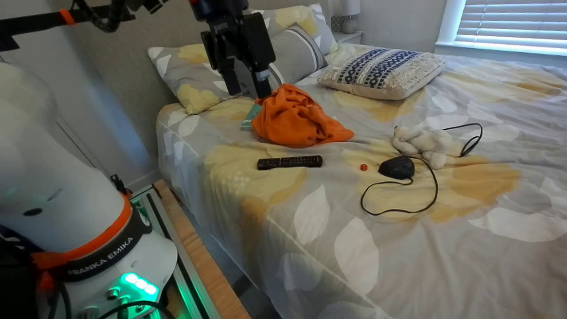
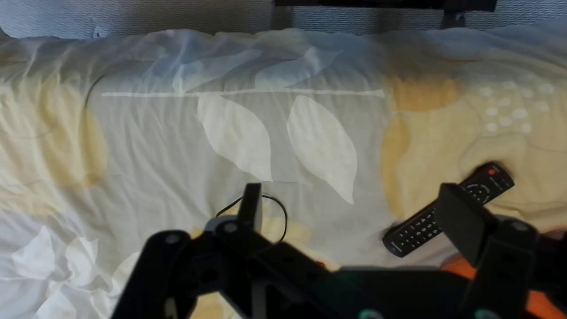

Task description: Press a button on the remote

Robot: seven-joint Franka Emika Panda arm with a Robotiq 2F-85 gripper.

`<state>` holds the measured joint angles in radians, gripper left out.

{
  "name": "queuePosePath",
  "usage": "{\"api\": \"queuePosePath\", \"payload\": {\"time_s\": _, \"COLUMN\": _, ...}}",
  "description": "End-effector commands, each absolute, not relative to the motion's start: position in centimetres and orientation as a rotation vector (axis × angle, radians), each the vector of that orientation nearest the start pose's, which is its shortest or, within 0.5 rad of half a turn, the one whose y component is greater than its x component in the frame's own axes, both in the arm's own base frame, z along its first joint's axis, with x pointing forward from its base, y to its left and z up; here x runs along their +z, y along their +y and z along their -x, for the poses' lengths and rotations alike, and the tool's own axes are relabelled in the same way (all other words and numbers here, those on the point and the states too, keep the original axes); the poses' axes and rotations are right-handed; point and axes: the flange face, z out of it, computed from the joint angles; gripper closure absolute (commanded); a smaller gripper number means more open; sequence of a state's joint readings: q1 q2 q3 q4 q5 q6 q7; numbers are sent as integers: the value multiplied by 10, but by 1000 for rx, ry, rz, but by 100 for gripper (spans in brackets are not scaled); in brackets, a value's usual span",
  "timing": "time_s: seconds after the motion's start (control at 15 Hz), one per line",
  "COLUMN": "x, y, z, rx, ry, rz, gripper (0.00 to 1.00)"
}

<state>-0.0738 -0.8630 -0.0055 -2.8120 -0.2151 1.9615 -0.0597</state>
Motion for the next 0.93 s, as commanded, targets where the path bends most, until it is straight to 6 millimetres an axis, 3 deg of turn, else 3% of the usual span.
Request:
{"api": "queuePosePath", "payload": {"time_s": 0.0, "x": 432, "y": -37, "z": -289, "rx": 3, "ry": -105, "rz": 3335, "gripper": 0}}
{"api": "queuePosePath", "payload": {"time_s": 0.33, "x": 415, "y": -6, "z": -320, "rx": -47, "ry": -167, "rz": 3226, "gripper": 0}}
{"api": "queuePosePath", "payload": {"time_s": 0.73, "x": 347, "y": 33, "z": -341, "rx": 146, "ry": -207, "rz": 3070, "gripper": 0}}
{"api": "queuePosePath", "payload": {"time_s": 0.8, "x": 334, "y": 36, "z": -345, "rx": 162, "ry": -220, "rz": 3070, "gripper": 17}}
{"api": "queuePosePath", "payload": {"time_s": 0.87, "x": 322, "y": 38, "z": -350, "rx": 164, "ry": -239, "rz": 3079, "gripper": 26}}
